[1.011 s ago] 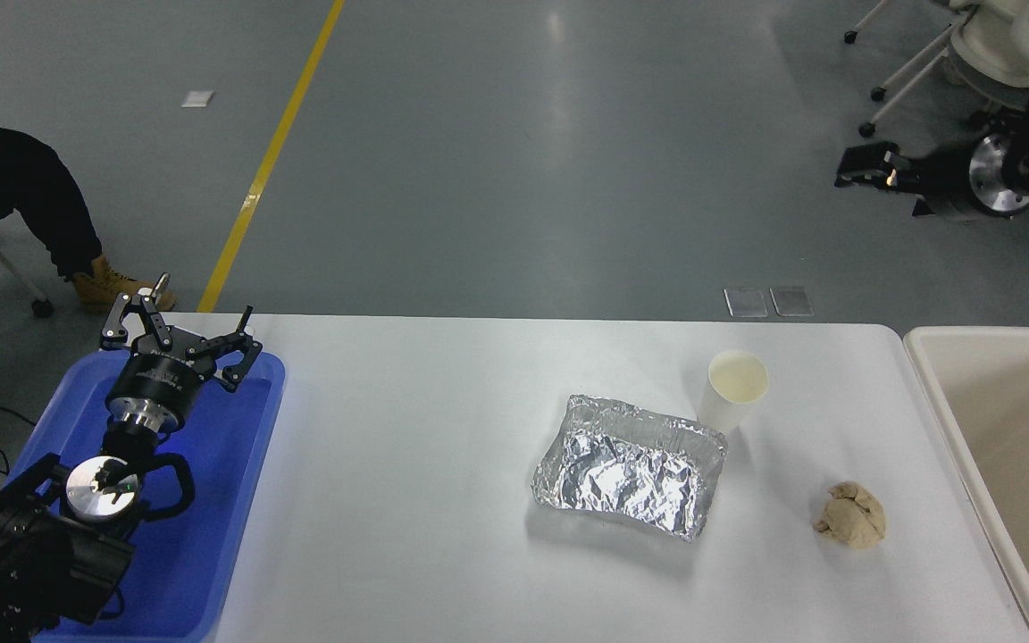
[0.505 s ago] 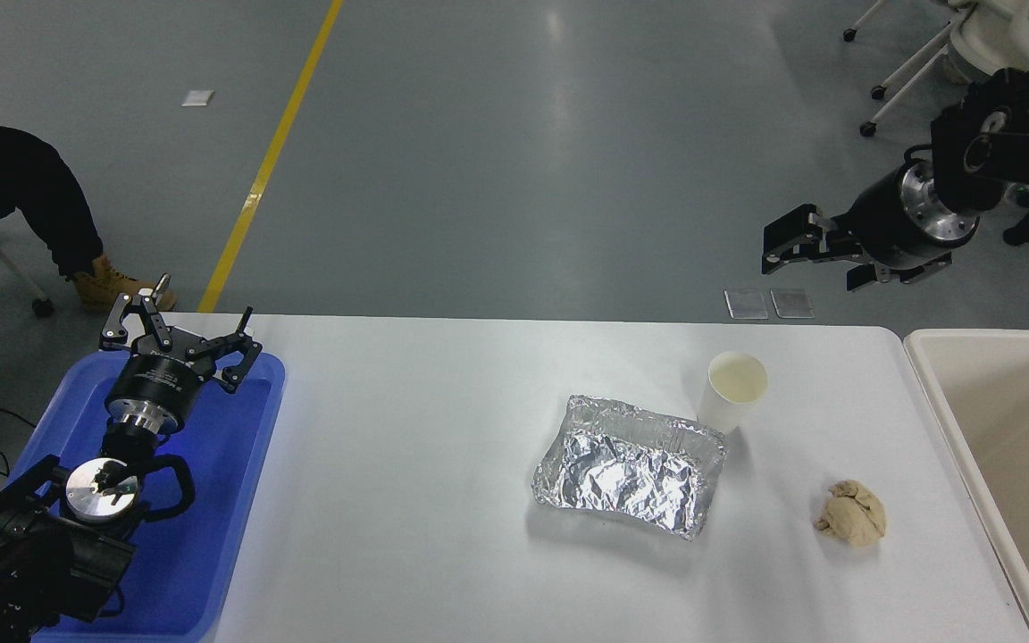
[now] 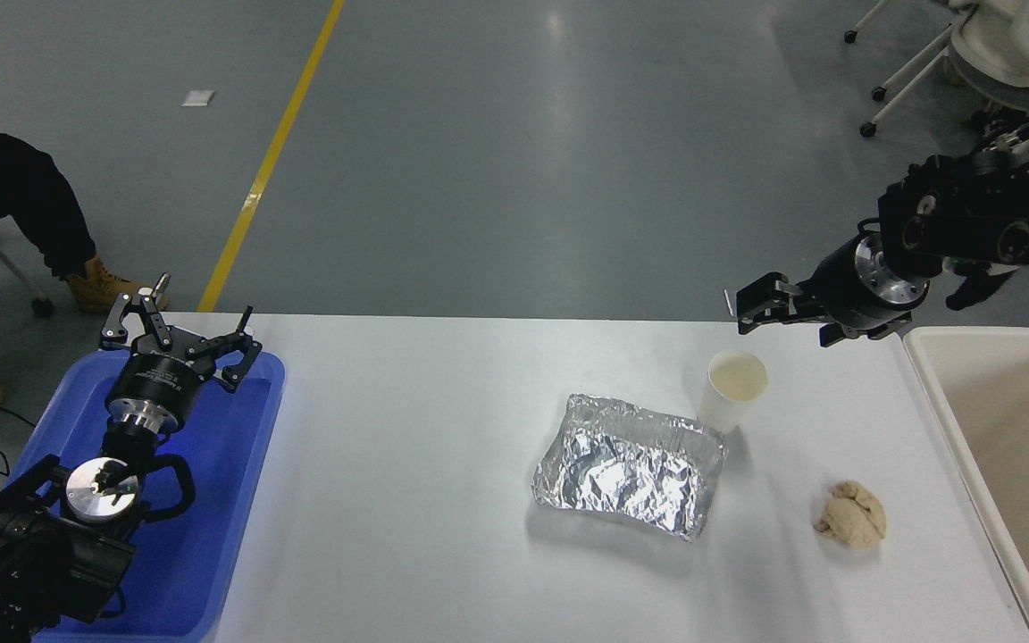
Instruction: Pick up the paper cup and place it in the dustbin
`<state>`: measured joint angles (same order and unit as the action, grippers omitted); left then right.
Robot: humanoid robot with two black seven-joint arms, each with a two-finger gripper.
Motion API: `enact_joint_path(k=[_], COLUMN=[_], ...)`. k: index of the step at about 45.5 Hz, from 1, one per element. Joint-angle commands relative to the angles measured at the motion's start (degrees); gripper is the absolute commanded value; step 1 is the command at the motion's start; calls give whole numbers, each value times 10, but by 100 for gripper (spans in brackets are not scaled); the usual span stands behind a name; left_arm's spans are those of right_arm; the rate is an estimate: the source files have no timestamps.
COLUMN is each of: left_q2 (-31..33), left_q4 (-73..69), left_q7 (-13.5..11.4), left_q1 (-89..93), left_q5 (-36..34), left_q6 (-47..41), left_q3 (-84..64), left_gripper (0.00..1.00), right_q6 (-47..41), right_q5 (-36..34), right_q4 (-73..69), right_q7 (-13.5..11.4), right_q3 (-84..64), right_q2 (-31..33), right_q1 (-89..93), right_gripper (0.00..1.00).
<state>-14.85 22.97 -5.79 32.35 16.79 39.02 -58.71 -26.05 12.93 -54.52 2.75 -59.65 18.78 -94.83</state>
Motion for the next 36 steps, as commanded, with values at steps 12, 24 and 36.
enact_joint_path(k=[12,24,36], left_q2=[0,0,0], left_q4=[0,1,1], left_q7=[0,0,0], left_q1=[0,0,0], left_q5=[0,0,0], left_q6=[0,0,0], left_q3=[0,0,0], left_gripper=[100,100,100], right_q6=[95,130,188], right_q5=[-8,-8,-8], right_q4=[136,150,191], right_q7=[0,0,0], right_q3=[2,2,4], right_q2=[-54,-66,-94], right_q1=[156,192,246], right_gripper=[100,100,100])
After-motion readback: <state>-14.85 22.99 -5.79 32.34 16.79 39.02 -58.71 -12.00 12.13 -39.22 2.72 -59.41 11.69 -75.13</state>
